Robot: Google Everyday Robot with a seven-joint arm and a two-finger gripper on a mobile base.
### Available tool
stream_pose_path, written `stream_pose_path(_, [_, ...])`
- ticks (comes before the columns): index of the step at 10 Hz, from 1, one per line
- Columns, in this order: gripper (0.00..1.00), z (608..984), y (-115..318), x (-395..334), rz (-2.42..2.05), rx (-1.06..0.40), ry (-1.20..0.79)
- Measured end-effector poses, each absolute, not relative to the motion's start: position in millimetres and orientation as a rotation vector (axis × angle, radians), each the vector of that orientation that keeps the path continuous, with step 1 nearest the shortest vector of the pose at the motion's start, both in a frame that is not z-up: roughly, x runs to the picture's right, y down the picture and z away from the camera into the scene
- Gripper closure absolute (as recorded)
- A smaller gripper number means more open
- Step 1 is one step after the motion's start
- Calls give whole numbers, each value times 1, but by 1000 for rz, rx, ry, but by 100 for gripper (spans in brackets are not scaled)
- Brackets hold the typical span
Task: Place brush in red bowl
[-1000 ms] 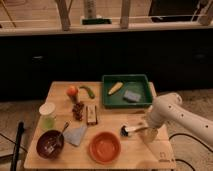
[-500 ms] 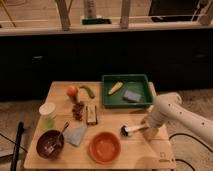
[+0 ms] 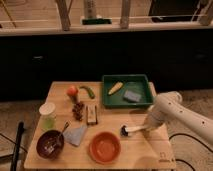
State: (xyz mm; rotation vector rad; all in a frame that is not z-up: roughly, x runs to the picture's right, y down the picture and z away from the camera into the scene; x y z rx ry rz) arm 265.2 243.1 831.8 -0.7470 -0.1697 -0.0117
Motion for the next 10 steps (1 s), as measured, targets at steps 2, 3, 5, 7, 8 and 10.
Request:
stream_pose_path(2, [100, 830, 247, 266, -23, -756, -164])
stream_pose_path(3, [100, 829, 248, 260, -49, -763, -160])
stream_pose_path(5, [100, 827, 248, 258, -58, -763, -160])
stream_pose_path(7, [100, 819, 238, 255, -63, -745, -173])
stream_pose_path(8, [100, 815, 231, 256, -56, -731, -191])
stream_pose_path(10, [100, 808, 216, 256, -45, -708, -234])
